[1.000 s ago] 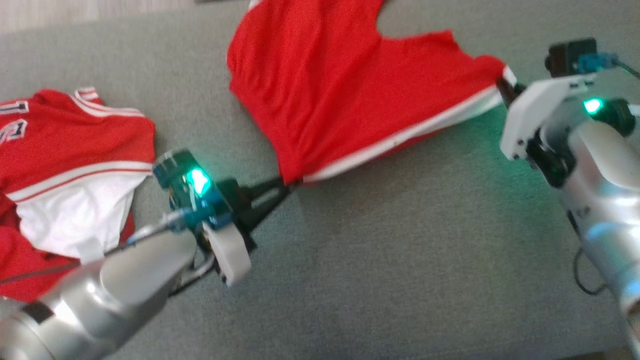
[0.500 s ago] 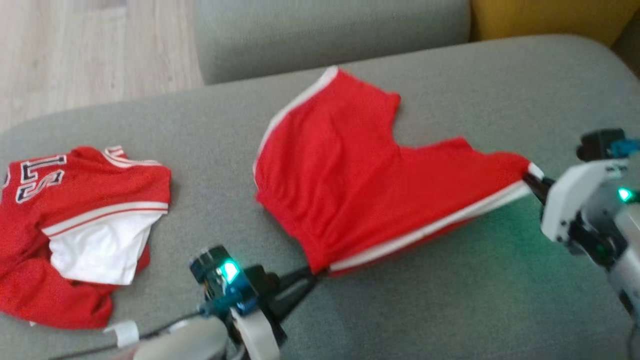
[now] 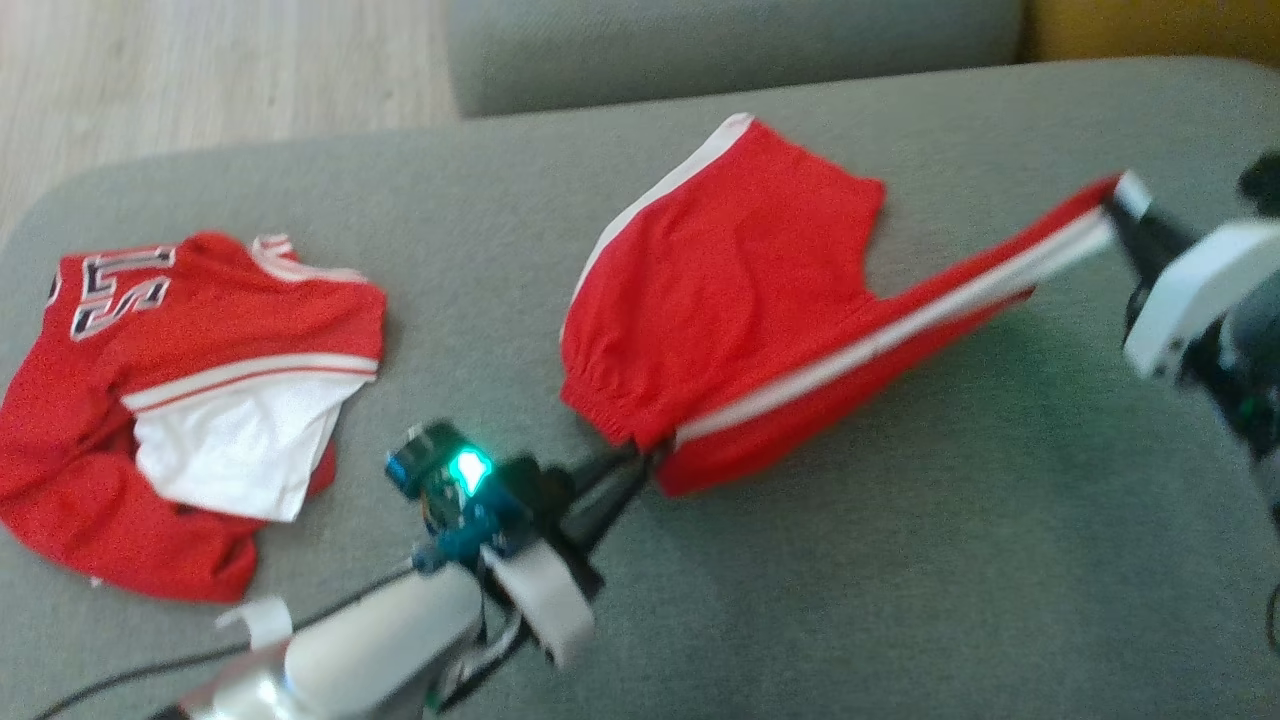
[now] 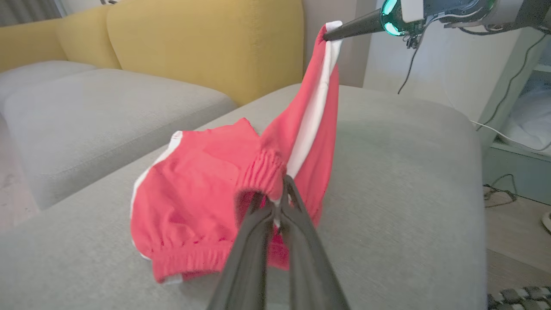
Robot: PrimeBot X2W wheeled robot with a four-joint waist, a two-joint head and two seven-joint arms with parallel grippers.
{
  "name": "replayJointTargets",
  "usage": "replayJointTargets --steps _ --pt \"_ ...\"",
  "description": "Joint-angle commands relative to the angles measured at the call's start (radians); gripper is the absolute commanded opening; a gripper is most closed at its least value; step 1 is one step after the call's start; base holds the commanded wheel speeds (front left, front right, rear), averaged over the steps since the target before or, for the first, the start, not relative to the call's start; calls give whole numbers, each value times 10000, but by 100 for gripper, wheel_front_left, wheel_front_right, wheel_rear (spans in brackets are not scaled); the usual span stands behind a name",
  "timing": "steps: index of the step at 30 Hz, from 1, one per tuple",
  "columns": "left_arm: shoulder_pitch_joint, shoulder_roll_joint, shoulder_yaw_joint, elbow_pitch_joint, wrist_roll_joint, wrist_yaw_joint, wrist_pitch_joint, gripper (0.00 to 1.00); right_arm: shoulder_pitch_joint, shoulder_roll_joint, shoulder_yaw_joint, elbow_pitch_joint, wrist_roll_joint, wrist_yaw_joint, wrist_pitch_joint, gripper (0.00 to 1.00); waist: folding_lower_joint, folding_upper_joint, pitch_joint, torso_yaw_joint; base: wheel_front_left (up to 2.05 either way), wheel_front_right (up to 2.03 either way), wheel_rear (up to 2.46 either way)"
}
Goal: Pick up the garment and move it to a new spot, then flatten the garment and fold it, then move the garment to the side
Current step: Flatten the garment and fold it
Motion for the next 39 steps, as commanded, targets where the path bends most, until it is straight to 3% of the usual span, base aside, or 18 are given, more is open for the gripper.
replayJointTargets --steps 1,8,14,22,34,35,36,37,38,39 --pt "-700 86 578 -42 -26 113 28 0 -706 -101 -223 -277 -529 69 -191 0 -1 0 558 499 0 0 0" --pt "-1512 -470 973 680 -107 207 7 0 -2438 944 -698 362 -1910 69 -109 0 -1 0 1681 1382 0 0 0" --pt "-2111 -1017 1178 1395 -174 96 -120 0 -3874 1619 -678 1779 -3176 69 -518 0 -1 0 2527 2006 0 0 0" --pt "-2809 -1787 1325 2420 -66 76 -364 0 -5203 1915 -279 3546 -4121 69 -1311 0 -1 0 3299 2526 0 0 0" --pt "-3217 -2362 1302 3387 117 -82 -600 0 -6057 1948 55 5261 -4310 69 -2140 0 -1 0 3629 2732 0 0 0" --pt "-3222 -2396 1330 3470 81 -77 -605 0 -6134 1945 54 5369 -4360 69 -2278 56 -1 0 3652 2738 0 0 0" --pt "-3221 -2437 1369 3555 20 -75 -604 14 -6193 1981 -13 5523 -4320 69 -2337 100 -1 0 3663 2745 0 0 0" --pt "-3239 -2466 1383 3621 1 -87 -610 50 -6245 2028 -37 5650 -4290 69 -2396 100 -1 0 3667 2745 0 0 0" --pt "-3251 -2487 1403 3689 -11 -73 -618 100 -6296 2036 -70 5777 -4285 69 -2478 100 -1 0 3667 2738 0 0 0" --pt "-3248 -2505 1445 3771 -45 -27 -621 100 -6341 2017 -112 5907 -4308 69 -2589 100 -1 0 3663 2725 0 0 0"
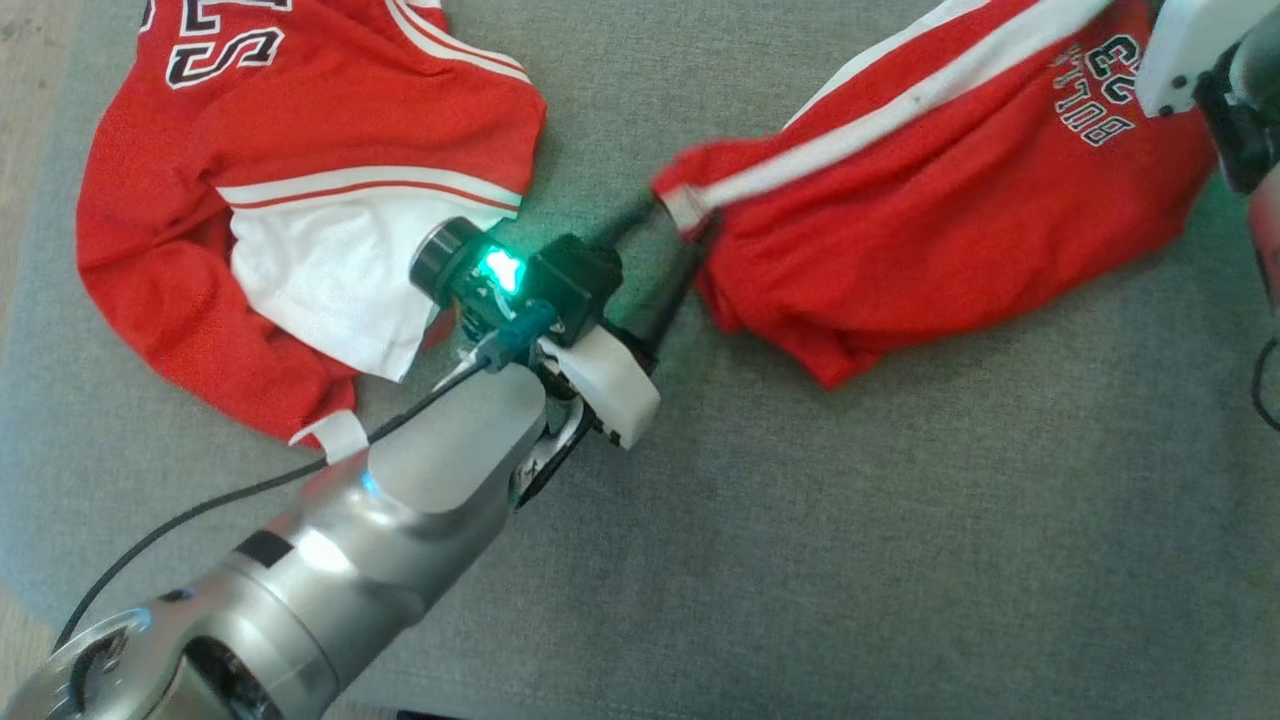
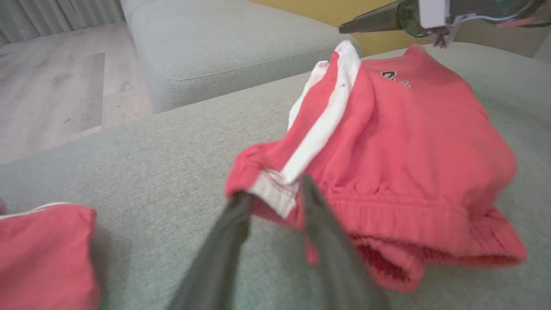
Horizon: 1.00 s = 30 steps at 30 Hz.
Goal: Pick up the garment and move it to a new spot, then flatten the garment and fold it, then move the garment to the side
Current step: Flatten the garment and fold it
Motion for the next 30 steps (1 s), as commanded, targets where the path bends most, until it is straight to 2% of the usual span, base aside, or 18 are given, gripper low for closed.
replayJointTargets --steps 1,8,12,15,18,22,26,30 --pt "-360 142 439 -35 -99 119 -79 100 -256 120 24 -42 -82 69 -198 100 0 0 -23 -32 0 0 0" --pt "-205 264 648 293 -36 389 -168 100 -239 199 -543 624 67 69 -1094 100 0 0 -458 -284 0 0 0" --pt "89 491 1042 189 -1 724 -210 100 131 509 -875 339 668 69 -2266 100 0 0 -1079 -530 0 0 0" --pt "572 750 1610 -349 136 1103 -218 100 758 802 -985 -206 1234 69 -2669 100 0 0 -1626 -819 0 0 0" --pt "1286 1043 2269 -1043 312 1470 -220 100 1630 1003 -1035 -1183 1748 69 -2782 100 0 0 -2163 -1087 0 0 0" --pt "2359 1365 3316 -2096 621 2024 -221 100 3317 1163 -1487 -3444 1999 69 -2794 100 0 0 -2787 -1381 0 0 0" --pt "3544 1544 4421 -3097 988 2411 -222 100 5366 1592 -1968 -5473 1584 69 -2796 100 0 0 -3324 -1579 0 0 0" --pt "4860 1559 5508 -3892 1305 2559 -222 100 7290 2296 -2192 -6848 1061 69 -2797 100 0 0 -3712 -1800 0 0 0"
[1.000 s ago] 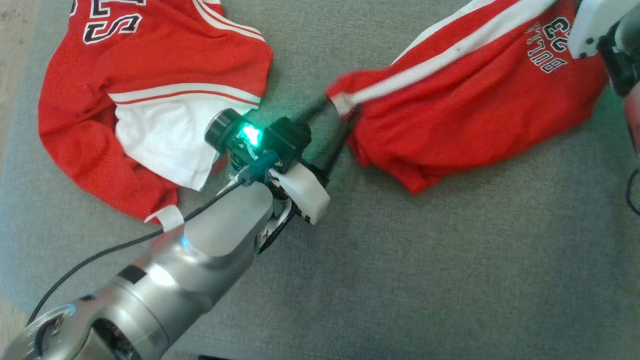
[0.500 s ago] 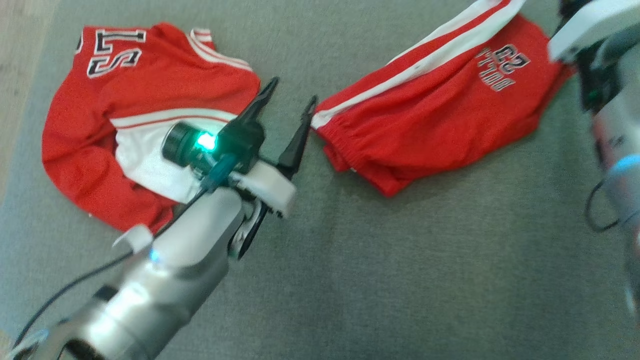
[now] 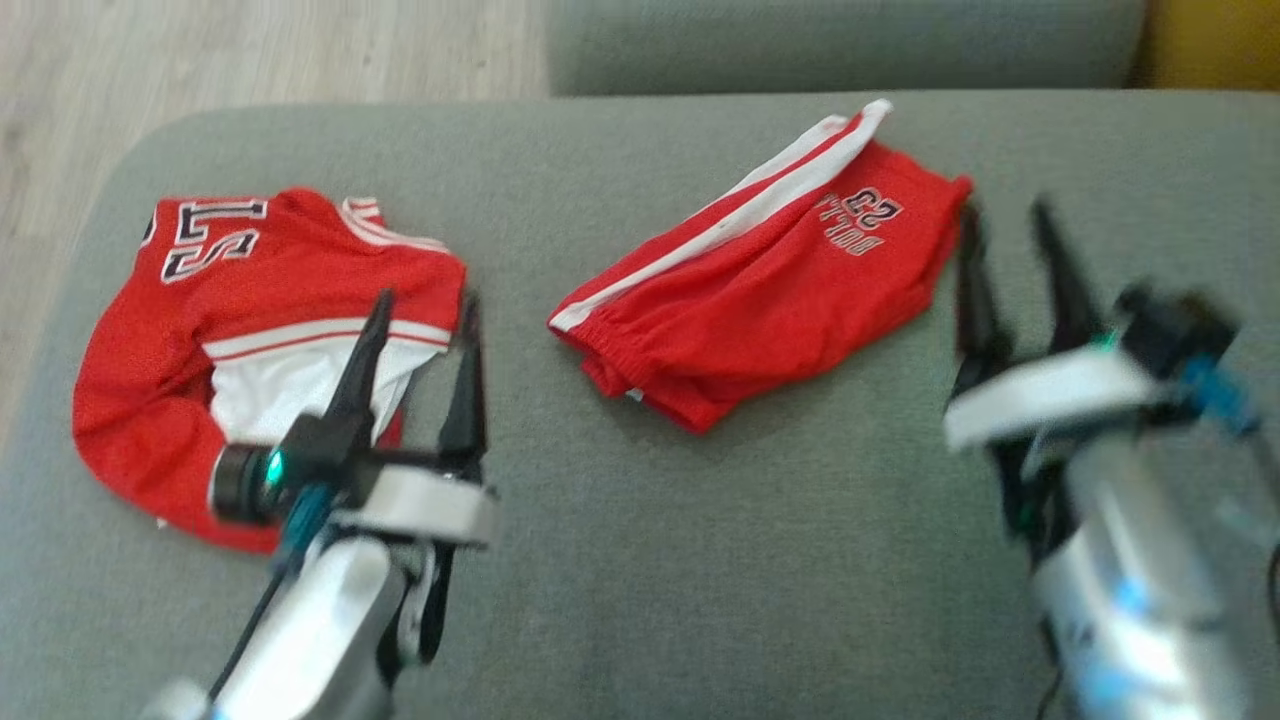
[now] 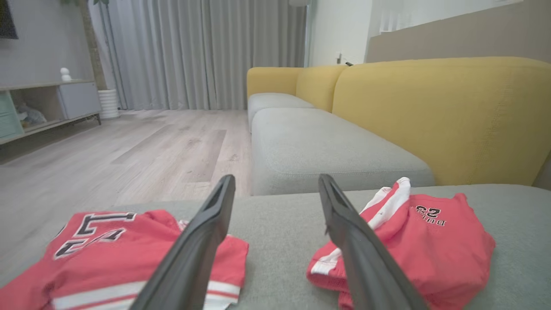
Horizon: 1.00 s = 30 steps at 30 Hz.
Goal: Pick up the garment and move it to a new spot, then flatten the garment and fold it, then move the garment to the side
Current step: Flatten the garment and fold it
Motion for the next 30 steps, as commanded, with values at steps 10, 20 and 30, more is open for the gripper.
replayJointTargets --steps 10,20,30 --pt "2611 -512 2705 -1221 1034 -457 -79 100 2363 425 442 -1617 -154 69 -104 100 3 -1 -525 -532 0 0 0" --pt "2542 -1331 3491 -1116 2021 -1455 -79 100 2062 429 213 -1688 -523 69 -103 100 3 -1 176 -252 0 0 0" --pt "1169 -1912 3702 -970 2483 -2190 -80 100 -1692 428 -1951 825 -1907 69 1968 100 3 -1 2088 721 0 0 0"
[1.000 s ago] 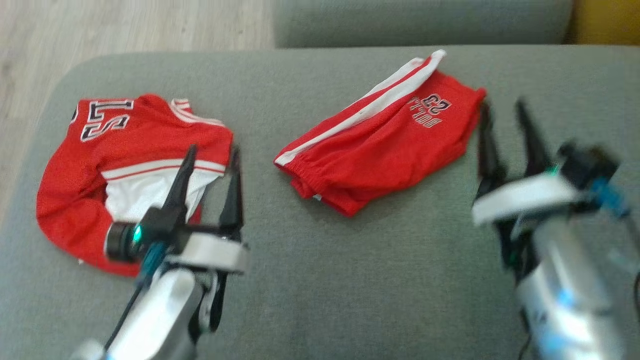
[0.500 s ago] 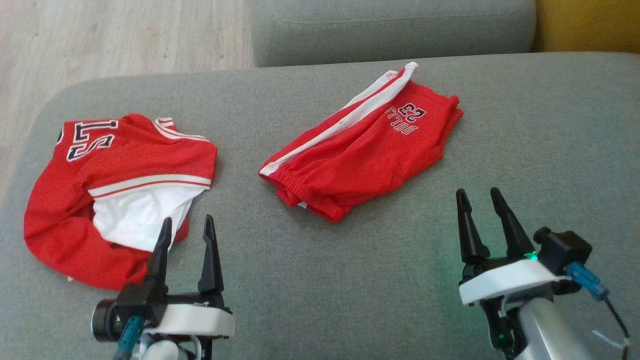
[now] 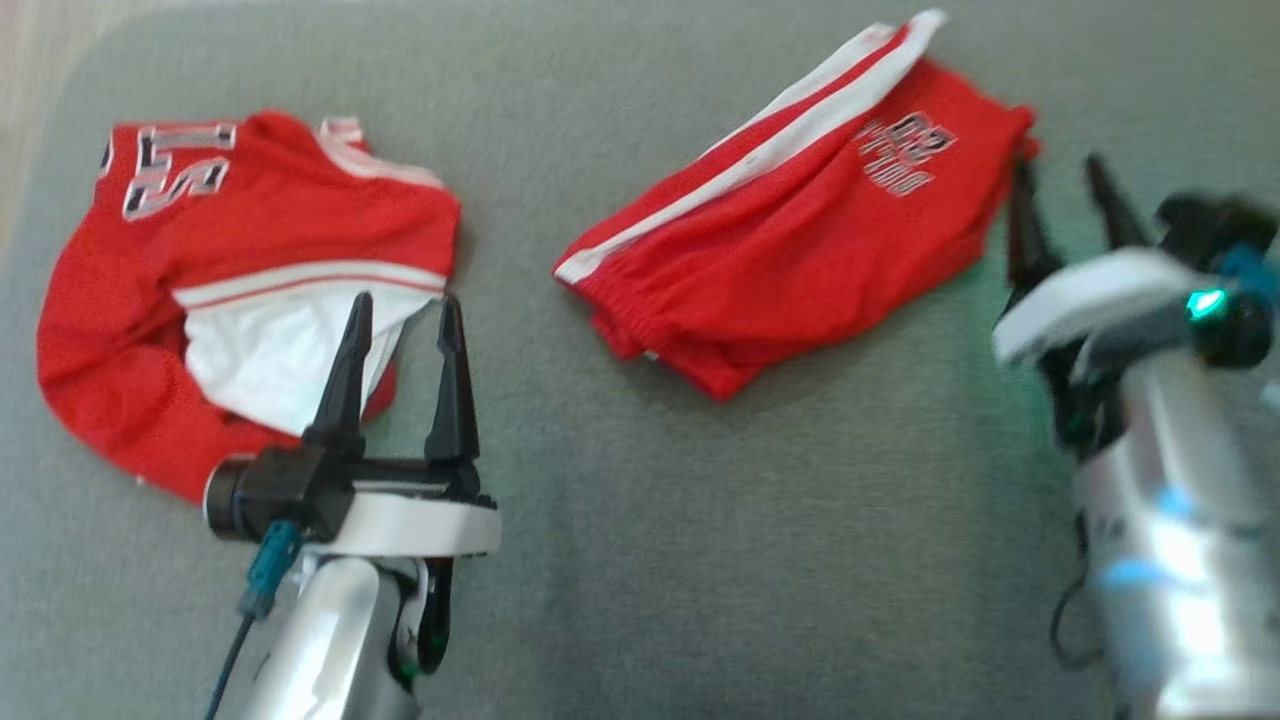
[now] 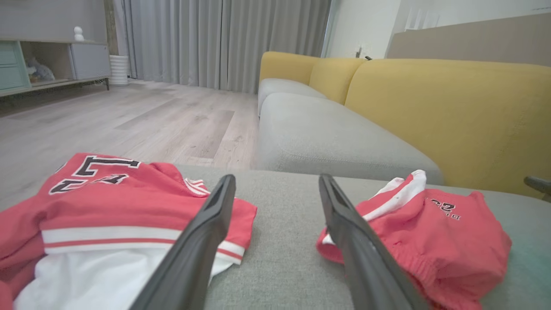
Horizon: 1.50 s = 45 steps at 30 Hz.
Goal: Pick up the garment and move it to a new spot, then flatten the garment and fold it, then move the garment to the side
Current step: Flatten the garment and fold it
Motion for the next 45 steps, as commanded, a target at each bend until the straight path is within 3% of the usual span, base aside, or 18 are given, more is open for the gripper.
replayJointTargets --steps 1,12,19,20,21,29,34,38,45 --pt "-449 -8 358 -194 169 -130 -80 100 -759 32 -246 256 -288 69 197 100 -3 0 768 635 0 0 0" --pt "-1143 -276 374 135 257 -480 -80 100 -3490 -472 -3517 3658 -3472 69 997 100 -3 0 1466 1438 0 0 0" --pt "-1167 -304 475 193 259 -492 -80 100 -3884 -282 -4208 4758 -4245 69 1526 100 -3 0 1393 1457 0 0 0" --pt "-1158 -306 504 197 267 -487 -80 100 -3932 -241 -4228 4909 -4264 69 1506 43 -3 0 1369 1427 0 0 0" --pt "-1144 -307 534 199 277 -481 -80 100 -3963 -213 -4247 5028 -4288 69 1447 0 -3 0 1342 1389 0 0 0" --pt "-1087 -311 585 283 391 -556 -80 100 -3949 -50 -4484 5601 -3931 69 232 0 -3 0 870 882 0 0 0" --pt "-768 -312 838 430 470 -586 -80 100 -3449 28 -4986 5980 -2833 69 -874 0 -3 0 257 301 0 0 0" --pt "-406 -312 896 541 482 -640 -80 100 -2764 45 -4786 6184 -2505 69 -1592 0 -3 0 -236 -129 0 0 0" --pt "58 -313 876 625 451 -628 -80 100 -1273 -26 -4934 5288 -1759 69 -1965 0 -3 0 -878 -442 0 0 0"
